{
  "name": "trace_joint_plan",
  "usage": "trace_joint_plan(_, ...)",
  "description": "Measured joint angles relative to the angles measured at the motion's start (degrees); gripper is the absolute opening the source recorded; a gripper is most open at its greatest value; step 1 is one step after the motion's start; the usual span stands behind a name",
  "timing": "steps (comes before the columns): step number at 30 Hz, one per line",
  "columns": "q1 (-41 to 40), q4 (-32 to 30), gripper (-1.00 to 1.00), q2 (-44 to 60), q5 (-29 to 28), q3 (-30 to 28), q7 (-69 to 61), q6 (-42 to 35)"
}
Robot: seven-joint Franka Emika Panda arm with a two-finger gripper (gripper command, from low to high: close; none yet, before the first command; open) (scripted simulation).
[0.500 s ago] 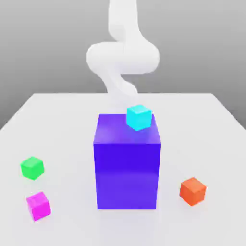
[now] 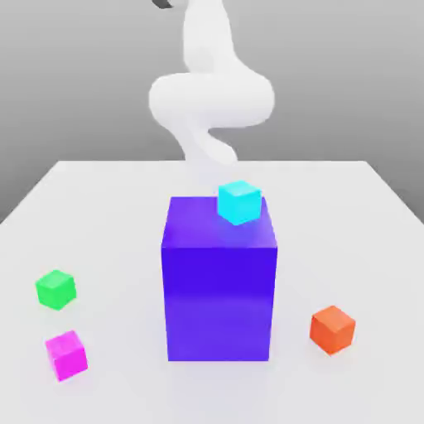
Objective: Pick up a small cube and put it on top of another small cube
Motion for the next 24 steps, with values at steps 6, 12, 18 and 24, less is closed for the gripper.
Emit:
trace_joint_plan(6,3.28,-1.81,0.00,2.14,-5.72,-10.35,-15.28,1.21)
trace_joint_plan(12,12.05,-4.21,0.00,9.42,-13.35,-26.63,-35.13,6.11)
trace_joint_plan(18,27.41,-5.72,0.00,18.22,-19.83,-44.64,-49.79,12.74)
trace_joint_plan(24,53.86,-5.57,0.00,20.64,-32.53,-69.27,-57.35,16.76)
